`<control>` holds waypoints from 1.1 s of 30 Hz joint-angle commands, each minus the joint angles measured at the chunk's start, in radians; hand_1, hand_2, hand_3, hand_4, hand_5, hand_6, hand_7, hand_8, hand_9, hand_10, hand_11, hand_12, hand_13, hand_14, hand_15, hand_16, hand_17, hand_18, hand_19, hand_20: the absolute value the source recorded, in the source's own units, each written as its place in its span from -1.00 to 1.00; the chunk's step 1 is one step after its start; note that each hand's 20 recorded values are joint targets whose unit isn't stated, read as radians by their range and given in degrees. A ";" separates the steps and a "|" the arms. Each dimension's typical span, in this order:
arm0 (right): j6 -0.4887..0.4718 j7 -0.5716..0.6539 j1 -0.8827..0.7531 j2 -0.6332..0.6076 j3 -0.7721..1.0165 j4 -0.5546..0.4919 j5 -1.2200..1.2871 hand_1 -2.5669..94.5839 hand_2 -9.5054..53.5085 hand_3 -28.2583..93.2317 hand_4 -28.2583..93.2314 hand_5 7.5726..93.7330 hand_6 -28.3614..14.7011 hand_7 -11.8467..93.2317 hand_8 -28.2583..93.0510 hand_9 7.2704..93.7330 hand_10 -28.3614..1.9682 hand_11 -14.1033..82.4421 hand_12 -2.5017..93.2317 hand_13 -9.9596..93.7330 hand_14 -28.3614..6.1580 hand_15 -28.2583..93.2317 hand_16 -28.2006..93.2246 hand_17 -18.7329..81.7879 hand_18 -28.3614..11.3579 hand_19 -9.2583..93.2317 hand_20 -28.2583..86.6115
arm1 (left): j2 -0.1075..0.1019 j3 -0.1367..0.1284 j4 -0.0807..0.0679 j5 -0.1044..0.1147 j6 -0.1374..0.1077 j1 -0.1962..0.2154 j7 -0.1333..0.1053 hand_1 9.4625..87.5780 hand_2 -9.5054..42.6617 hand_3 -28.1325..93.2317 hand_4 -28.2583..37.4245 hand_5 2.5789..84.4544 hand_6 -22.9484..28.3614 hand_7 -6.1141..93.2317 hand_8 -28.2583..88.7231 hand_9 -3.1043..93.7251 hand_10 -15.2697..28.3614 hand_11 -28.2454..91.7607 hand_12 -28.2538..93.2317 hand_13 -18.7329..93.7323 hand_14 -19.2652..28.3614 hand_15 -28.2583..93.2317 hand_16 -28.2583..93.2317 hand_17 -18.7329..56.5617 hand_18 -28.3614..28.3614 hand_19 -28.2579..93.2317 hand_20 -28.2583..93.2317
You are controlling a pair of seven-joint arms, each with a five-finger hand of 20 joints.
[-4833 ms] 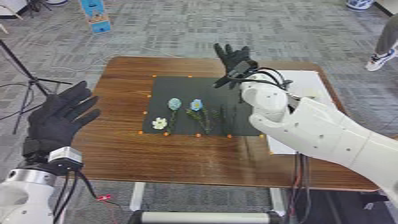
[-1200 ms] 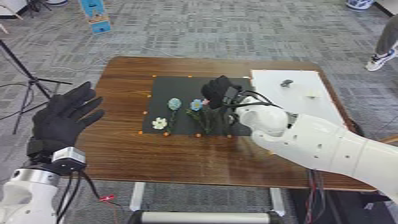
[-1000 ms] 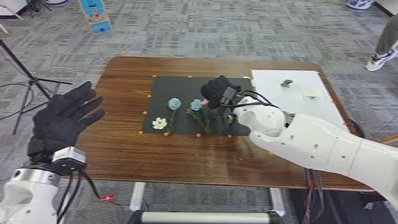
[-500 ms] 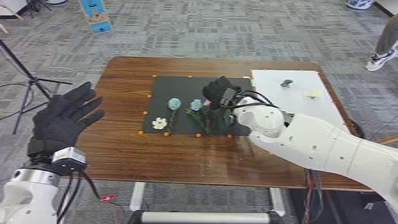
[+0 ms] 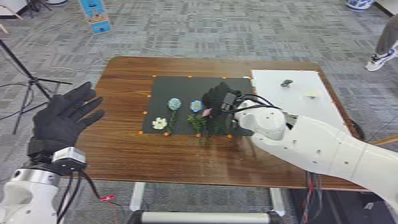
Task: Arrange flowers
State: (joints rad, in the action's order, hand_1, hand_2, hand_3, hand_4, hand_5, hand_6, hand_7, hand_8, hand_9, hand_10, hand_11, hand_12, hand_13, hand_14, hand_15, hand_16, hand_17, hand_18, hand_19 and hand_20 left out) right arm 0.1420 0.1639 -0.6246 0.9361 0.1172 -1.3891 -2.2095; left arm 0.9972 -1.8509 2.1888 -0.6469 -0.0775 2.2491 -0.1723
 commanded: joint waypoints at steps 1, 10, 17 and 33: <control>-0.014 0.014 -0.041 -0.025 0.112 -0.055 0.015 -0.28 -1.00 0.88 -1.00 0.05 0.42 -0.04 -0.81 0.21 0.32 0.00 -0.42 0.43 0.18 0.92 0.05 -0.10 -0.59 0.67 0.43 | 0.004 -0.004 0.001 0.005 0.002 0.005 0.011 -0.74 -0.81 0.65 -1.00 -0.22 0.06 -0.48 -0.68 -0.38 0.23 -0.18 -0.24 -0.28 0.37 -0.08 -0.48 -0.77 0.78 0.19 -0.34; 0.006 0.052 -0.072 -0.045 0.199 -0.087 0.003 -0.29 -1.00 0.88 -1.00 -0.01 0.35 -0.07 -0.80 0.13 0.25 -0.04 -0.44 0.41 0.16 0.92 0.04 -0.11 -0.59 0.67 0.43 | 0.003 -0.003 0.001 0.005 0.002 0.009 0.014 -0.73 -0.81 0.65 -1.00 -0.22 0.06 -0.47 -0.68 -0.38 0.23 -0.18 -0.24 -0.28 0.37 -0.08 -0.48 -0.77 0.78 0.19 -0.34; -0.004 0.076 -0.177 -0.097 0.349 -0.222 0.010 -0.32 -1.00 0.89 -1.00 -0.19 0.22 -0.26 -0.73 0.02 0.13 -0.08 -0.43 0.37 0.12 0.92 0.03 -0.12 -0.61 0.69 0.43 | 0.007 -0.005 0.002 0.004 0.000 0.007 0.016 -0.74 -0.81 0.65 -1.00 -0.22 0.06 -0.48 -0.68 -0.38 0.23 -0.18 -0.24 -0.28 0.37 -0.08 -0.48 -0.77 0.78 0.19 -0.34; -0.218 -0.273 -0.409 -0.281 0.671 -0.432 0.167 -0.15 -0.98 0.85 -0.99 -0.26 0.37 -0.42 -0.72 0.33 0.25 0.03 -0.15 0.42 0.10 0.90 0.01 -0.08 -0.62 0.74 0.39 | 0.016 -0.011 0.010 0.005 -0.007 0.023 0.005 -0.74 -0.81 0.65 -1.00 -0.22 0.06 -0.48 -0.68 -0.38 0.23 -0.18 -0.24 -0.28 0.37 -0.08 -0.48 -0.77 0.78 0.19 -0.34</control>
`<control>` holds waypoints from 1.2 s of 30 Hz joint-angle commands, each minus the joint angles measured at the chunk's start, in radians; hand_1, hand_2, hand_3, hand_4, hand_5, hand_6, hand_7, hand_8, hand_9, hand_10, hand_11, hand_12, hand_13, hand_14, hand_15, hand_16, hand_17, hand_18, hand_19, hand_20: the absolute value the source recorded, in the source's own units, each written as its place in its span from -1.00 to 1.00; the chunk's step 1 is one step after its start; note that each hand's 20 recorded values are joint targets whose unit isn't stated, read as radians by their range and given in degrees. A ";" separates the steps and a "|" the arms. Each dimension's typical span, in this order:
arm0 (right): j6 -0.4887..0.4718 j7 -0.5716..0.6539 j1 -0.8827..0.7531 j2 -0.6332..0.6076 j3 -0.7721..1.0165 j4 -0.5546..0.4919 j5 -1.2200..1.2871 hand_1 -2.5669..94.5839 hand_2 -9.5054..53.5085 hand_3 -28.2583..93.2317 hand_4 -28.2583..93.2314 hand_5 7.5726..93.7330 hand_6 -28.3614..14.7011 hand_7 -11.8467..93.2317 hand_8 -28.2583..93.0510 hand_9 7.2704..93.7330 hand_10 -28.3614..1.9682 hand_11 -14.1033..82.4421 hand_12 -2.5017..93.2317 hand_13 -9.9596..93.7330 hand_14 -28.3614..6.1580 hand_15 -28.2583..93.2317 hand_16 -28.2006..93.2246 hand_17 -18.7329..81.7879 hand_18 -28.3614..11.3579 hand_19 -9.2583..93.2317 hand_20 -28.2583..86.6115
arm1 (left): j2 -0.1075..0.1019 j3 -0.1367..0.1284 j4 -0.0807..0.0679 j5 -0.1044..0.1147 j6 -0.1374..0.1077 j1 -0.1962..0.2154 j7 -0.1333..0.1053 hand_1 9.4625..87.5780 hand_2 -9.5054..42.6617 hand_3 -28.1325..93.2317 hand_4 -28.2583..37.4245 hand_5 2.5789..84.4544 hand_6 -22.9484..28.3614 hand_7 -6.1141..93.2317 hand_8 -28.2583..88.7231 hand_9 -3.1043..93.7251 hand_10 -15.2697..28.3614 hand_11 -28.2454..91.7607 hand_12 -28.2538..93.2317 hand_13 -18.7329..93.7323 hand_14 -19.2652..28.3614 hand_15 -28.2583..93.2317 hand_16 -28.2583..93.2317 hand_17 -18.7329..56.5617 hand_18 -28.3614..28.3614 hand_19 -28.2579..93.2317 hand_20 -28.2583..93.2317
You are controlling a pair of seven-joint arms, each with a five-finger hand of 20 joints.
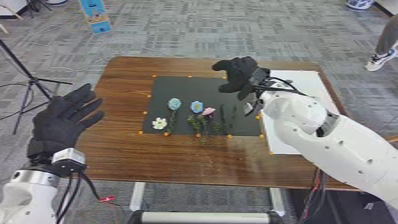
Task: Arrange flowers
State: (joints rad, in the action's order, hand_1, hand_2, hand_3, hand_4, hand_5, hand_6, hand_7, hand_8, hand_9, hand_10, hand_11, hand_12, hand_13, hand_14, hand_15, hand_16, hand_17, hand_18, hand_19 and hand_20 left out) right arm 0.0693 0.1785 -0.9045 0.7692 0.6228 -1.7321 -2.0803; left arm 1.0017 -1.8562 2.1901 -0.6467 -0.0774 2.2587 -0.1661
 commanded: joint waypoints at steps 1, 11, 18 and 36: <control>-0.179 -0.290 -0.137 -0.133 0.175 -0.109 0.060 -0.11 -0.97 0.85 -0.99 -0.28 0.40 -0.42 -0.73 0.36 0.28 -0.05 -0.08 0.43 0.11 0.90 0.01 -0.07 -0.62 0.74 0.39 | 0.011 -0.006 0.009 0.005 -0.008 0.012 0.000 -0.74 -0.80 0.65 -1.00 -0.22 0.06 -0.48 -0.68 -0.38 0.23 -0.18 -0.24 -0.28 0.37 -0.08 -0.48 -0.77 0.78 0.19 -0.34; -0.389 -0.477 -0.157 -0.231 0.171 -0.170 0.035 -0.02 -0.77 0.86 -1.00 -0.34 0.48 -0.44 -0.74 0.46 0.26 0.08 0.03 0.48 0.10 0.89 0.01 -0.04 -0.62 0.77 0.38 | 0.008 -0.014 0.014 0.005 -0.014 0.021 -0.004 -0.74 -0.81 0.65 -1.00 -0.22 0.06 -0.48 -0.68 -0.38 0.23 -0.18 -0.24 -0.28 0.37 -0.08 -0.48 -0.77 0.78 0.19 -0.34; -0.506 -0.542 -0.133 -0.215 0.108 -0.182 -0.027 -0.03 -0.72 0.87 -1.00 -0.36 0.48 -0.45 -0.75 0.50 0.22 0.16 -0.02 0.51 0.11 0.89 0.01 -0.02 -0.64 0.79 0.37 | 0.003 -0.006 0.010 0.006 -0.012 0.013 -0.004 -0.74 -0.81 0.65 -1.00 -0.22 0.05 -0.47 -0.68 -0.38 0.23 -0.18 -0.24 -0.28 0.37 -0.08 -0.48 -0.77 0.78 0.19 -0.34; -0.557 -0.529 -0.109 -0.143 0.022 -0.145 -0.055 -0.10 -0.62 0.90 -0.98 -0.36 0.48 -0.44 -0.75 0.52 0.18 0.26 -0.12 0.55 0.12 0.89 0.02 0.01 -0.65 0.81 0.36 | -0.002 -0.002 0.005 0.007 -0.006 0.011 -0.002 -0.74 -0.81 0.65 -1.00 -0.22 0.05 -0.47 -0.68 -0.38 0.23 -0.18 -0.24 -0.28 0.37 -0.08 -0.48 -0.77 0.78 0.19 -0.34</control>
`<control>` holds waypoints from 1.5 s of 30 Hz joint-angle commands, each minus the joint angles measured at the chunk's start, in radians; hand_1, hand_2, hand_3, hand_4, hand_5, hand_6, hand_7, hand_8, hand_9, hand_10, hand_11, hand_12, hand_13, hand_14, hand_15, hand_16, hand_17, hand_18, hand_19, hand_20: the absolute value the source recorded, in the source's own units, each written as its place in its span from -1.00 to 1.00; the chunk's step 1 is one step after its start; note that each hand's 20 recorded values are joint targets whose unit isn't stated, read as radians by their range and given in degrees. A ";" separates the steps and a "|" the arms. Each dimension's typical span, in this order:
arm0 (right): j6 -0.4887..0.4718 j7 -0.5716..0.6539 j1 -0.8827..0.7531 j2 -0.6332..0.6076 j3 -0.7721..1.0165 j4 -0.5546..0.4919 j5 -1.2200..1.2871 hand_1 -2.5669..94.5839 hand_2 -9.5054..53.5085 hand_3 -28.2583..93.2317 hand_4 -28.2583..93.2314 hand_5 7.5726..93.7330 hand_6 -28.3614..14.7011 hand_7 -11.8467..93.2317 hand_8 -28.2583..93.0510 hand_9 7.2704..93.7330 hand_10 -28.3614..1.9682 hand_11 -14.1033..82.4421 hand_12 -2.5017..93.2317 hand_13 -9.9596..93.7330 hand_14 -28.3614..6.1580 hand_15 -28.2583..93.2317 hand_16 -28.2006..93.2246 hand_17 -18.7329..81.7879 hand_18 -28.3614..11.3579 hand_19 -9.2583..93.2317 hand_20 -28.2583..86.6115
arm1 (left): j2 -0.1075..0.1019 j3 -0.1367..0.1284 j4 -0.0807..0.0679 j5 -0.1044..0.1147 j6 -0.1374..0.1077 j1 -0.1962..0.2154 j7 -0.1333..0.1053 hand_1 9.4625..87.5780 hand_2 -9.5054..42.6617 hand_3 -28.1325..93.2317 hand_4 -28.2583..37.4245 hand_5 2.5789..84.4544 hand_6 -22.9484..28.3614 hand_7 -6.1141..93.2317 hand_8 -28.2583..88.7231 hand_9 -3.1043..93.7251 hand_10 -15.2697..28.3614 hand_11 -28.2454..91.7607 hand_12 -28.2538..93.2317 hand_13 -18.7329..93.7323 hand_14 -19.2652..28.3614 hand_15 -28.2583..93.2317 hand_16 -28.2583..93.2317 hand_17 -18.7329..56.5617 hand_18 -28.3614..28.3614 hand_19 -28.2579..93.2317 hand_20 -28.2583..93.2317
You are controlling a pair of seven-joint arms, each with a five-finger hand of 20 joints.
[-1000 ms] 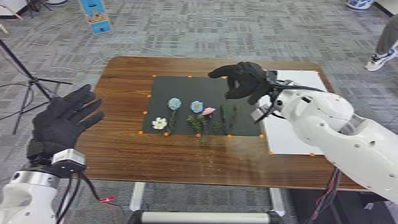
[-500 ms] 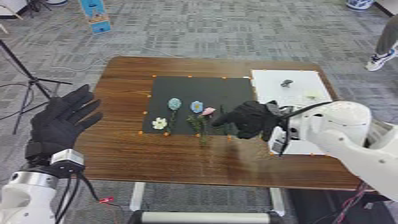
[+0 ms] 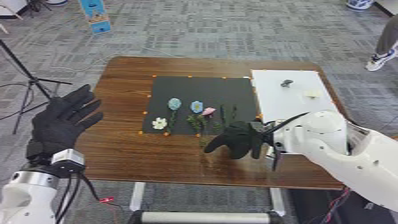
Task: Arrange flowers
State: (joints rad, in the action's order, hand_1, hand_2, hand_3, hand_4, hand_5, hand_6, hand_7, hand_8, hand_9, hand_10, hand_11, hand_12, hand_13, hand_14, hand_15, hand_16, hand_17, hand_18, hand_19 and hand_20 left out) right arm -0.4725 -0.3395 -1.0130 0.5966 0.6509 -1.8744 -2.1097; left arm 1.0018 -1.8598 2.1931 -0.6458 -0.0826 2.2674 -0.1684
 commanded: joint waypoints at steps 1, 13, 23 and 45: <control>-0.018 -0.011 0.002 0.032 -0.010 -0.003 -0.033 -0.10 -0.62 0.90 -0.97 -0.36 0.48 -0.44 -0.75 0.53 0.18 0.27 -0.13 0.55 0.12 0.89 0.02 0.01 -0.65 0.82 0.36 | -0.002 0.003 0.001 0.005 0.000 0.000 0.001 -0.74 -0.81 0.65 -1.00 -0.22 0.05 -0.47 -0.68 -0.38 0.23 -0.18 -0.24 -0.28 0.37 -0.08 -0.48 -0.77 0.78 0.19 -0.34; -0.030 0.020 0.016 0.033 -0.057 0.009 -0.033 -0.14 -0.59 0.92 -0.97 -0.33 0.50 -0.42 -0.77 0.55 0.18 0.33 -0.18 0.57 0.12 0.89 0.02 0.02 -0.67 0.83 0.35 | -0.005 0.002 -0.001 0.006 0.004 -0.002 0.004 -0.74 -0.81 0.65 -1.00 -0.22 0.06 -0.48 -0.68 -0.38 0.23 -0.18 -0.24 -0.28 0.37 -0.08 -0.48 -0.77 0.78 0.19 -0.34; -0.019 0.052 0.027 0.053 -0.056 0.028 -0.027 -0.16 -0.56 0.92 -0.95 -0.34 0.49 -0.44 -0.77 0.57 0.17 0.37 -0.21 0.59 0.14 0.88 0.02 0.05 -0.68 0.85 0.34 | -0.006 0.000 0.001 0.007 0.008 0.001 0.005 -0.74 -0.81 0.65 -1.00 -0.22 0.06 -0.48 -0.68 -0.38 0.23 -0.18 -0.24 -0.28 0.37 -0.08 -0.48 -0.77 0.78 0.19 -0.34; 0.006 0.129 0.128 0.090 -0.155 0.125 -0.040 -0.23 -0.45 0.95 -0.90 -0.32 0.50 -0.43 -0.78 0.64 0.14 0.48 -0.32 0.63 0.15 0.89 0.03 0.09 -0.70 0.89 0.32 | -0.005 0.001 0.001 0.006 0.004 0.000 0.003 -0.74 -0.81 0.65 -1.00 -0.22 0.05 -0.48 -0.68 -0.38 0.23 -0.18 -0.24 -0.28 0.37 -0.08 -0.48 -0.77 0.78 0.19 -0.34</control>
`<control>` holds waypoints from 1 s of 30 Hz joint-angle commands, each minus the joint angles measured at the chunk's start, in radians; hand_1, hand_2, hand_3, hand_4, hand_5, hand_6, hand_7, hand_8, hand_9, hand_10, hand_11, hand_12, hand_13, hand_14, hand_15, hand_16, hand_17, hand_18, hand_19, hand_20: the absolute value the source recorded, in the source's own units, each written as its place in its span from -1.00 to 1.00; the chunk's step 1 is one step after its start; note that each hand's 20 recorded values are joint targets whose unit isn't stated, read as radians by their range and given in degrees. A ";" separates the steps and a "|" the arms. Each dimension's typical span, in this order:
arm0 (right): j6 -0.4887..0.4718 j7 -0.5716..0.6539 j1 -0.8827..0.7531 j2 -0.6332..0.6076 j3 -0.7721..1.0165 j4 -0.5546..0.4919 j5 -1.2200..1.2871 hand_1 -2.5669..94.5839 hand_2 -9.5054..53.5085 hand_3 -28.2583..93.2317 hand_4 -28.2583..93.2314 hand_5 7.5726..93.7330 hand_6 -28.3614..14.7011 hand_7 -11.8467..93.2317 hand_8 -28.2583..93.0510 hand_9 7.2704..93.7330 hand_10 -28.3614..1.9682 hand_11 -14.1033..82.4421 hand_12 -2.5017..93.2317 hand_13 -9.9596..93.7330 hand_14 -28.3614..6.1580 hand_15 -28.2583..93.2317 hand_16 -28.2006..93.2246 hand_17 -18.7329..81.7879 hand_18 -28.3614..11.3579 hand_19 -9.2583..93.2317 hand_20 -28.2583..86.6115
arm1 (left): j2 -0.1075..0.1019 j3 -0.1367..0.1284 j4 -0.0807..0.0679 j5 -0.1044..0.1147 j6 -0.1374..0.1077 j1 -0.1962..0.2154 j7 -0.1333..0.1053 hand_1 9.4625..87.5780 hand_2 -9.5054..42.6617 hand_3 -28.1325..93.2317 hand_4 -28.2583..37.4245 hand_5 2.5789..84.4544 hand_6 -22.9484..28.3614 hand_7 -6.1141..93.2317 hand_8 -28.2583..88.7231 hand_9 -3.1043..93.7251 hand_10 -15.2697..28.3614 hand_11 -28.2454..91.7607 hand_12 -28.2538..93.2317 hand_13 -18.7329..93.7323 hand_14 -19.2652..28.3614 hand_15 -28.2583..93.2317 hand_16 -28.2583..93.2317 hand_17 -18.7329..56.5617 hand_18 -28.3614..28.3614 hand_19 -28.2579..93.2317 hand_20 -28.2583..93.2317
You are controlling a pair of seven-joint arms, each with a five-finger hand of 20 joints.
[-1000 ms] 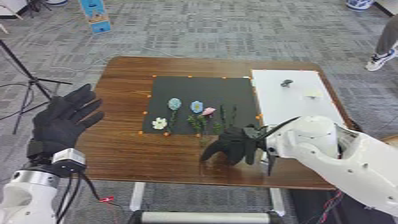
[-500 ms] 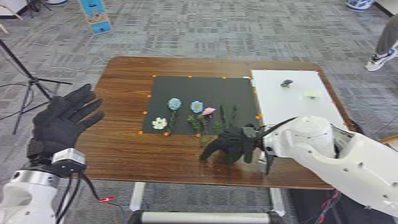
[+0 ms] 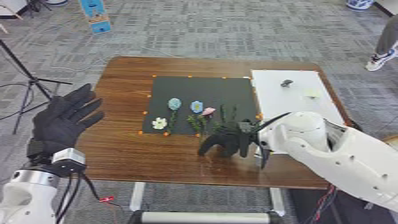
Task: Arrange flowers
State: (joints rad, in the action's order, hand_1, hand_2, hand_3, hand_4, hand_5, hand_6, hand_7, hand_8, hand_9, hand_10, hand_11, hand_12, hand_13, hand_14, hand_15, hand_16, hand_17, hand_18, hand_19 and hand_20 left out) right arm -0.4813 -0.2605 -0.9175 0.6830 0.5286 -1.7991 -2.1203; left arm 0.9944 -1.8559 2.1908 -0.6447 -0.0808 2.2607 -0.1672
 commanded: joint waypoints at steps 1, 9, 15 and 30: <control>0.019 0.050 0.039 0.005 -0.039 0.057 -0.030 -0.23 -0.45 0.95 -0.90 -0.32 0.49 -0.43 -0.78 0.64 0.14 0.48 -0.32 0.64 0.15 0.88 0.03 0.09 -0.70 0.89 0.32 | 0.001 -0.002 0.002 0.005 0.003 0.003 0.002 -0.74 -0.81 0.65 -1.00 -0.22 0.05 -0.48 -0.68 -0.38 0.23 -0.18 -0.24 -0.28 0.37 -0.08 -0.48 -0.77 0.78 0.19 -0.34; 0.032 0.076 0.107 0.016 -0.110 0.100 -0.045 -0.24 -0.43 0.95 -0.89 -0.29 0.50 -0.42 -0.78 0.64 0.14 0.50 -0.35 0.64 0.15 0.89 0.04 0.09 -0.70 0.90 0.32 | 0.001 0.001 0.000 0.005 0.003 -0.001 0.004 -0.74 -0.81 0.65 -1.00 -0.22 0.05 -0.47 -0.68 -0.38 0.23 -0.18 -0.24 -0.28 0.37 -0.08 -0.48 -0.77 0.78 0.19 -0.34; 0.043 0.104 0.128 0.030 -0.127 0.132 -0.050 -0.25 -0.42 0.95 -0.89 -0.26 0.50 -0.42 -0.78 0.64 0.16 0.51 -0.35 0.65 0.15 0.89 0.04 0.09 -0.70 0.90 0.32 | 0.003 -0.001 0.002 0.005 0.003 0.003 0.002 -0.74 -0.81 0.66 -1.00 -0.22 0.05 -0.48 -0.68 -0.38 0.23 -0.18 -0.24 -0.28 0.37 -0.08 -0.48 -0.77 0.78 0.19 -0.34; 0.000 0.095 0.094 0.042 -0.078 0.127 -0.063 -0.26 -0.52 0.95 -0.88 -0.23 0.51 -0.42 -0.78 0.65 0.16 0.51 -0.35 0.65 0.15 0.89 0.04 0.10 -0.70 0.90 0.31 | 0.008 0.000 0.001 0.006 0.003 0.002 0.003 -0.74 -0.81 0.65 -1.00 -0.22 0.06 -0.47 -0.68 -0.38 0.23 -0.18 -0.24 -0.28 0.37 -0.08 -0.48 -0.77 0.78 0.19 -0.34</control>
State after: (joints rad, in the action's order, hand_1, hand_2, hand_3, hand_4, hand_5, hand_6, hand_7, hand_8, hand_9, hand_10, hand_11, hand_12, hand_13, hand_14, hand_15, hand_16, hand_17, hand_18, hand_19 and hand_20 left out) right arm -0.4245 -0.1748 -0.7835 0.7429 0.4231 -1.7013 -2.1358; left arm 0.9945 -1.8550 2.1904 -0.6442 -0.0810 2.2585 -0.1672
